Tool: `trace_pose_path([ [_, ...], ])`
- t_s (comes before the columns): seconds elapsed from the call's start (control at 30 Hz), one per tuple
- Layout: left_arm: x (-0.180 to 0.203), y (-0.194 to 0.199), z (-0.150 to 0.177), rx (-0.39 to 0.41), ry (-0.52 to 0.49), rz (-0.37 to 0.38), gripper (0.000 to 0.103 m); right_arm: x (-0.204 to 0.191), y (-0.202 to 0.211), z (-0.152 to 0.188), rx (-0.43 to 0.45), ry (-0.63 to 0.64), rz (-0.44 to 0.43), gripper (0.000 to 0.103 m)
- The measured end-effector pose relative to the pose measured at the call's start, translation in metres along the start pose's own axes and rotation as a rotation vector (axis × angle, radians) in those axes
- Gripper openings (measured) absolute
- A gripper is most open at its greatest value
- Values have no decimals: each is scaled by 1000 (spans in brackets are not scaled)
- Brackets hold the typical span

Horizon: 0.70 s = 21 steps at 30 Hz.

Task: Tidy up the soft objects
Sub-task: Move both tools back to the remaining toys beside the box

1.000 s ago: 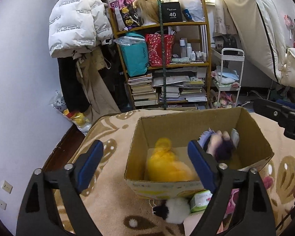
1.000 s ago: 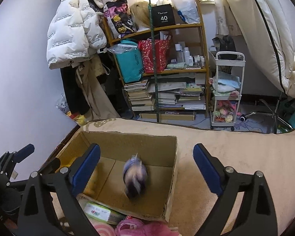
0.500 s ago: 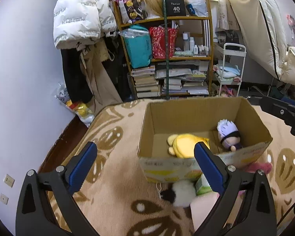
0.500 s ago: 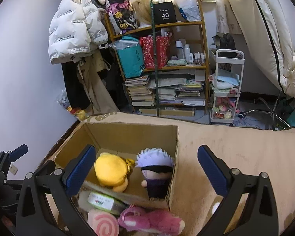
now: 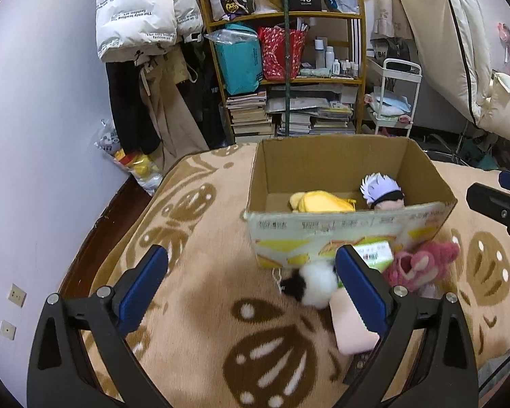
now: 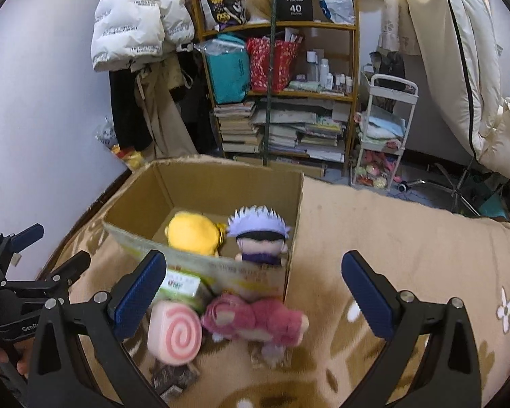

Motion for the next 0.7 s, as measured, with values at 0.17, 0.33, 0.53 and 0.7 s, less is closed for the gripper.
trace_pose_path([
  [0.17, -3, 13, 8, 5, 9, 7, 98, -4, 2, 17, -53, -2, 0, 103],
  [0.33, -2, 22, 16, -9, 7, 21, 98, -8, 1, 38, -105, -5, -10, 103],
  [0.53, -2, 14, 27, -62, 16, 48, 98, -15, -10, 55, -168, 1, -24, 103],
  [0.7, -7, 3, 28, -96, 41, 70, 98, -18, -24, 63, -218, -3, -40, 103],
])
Point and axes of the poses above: each gripper's, at about its wrist camera, not at the fingertips, and y roughly against the way its jaws point, x to its right, z to its underside, the point moved 6 cm from there along -y, roughly the way its jaws point, and after that the axes turned 7 degrees about -x, right-handed, at the moved point
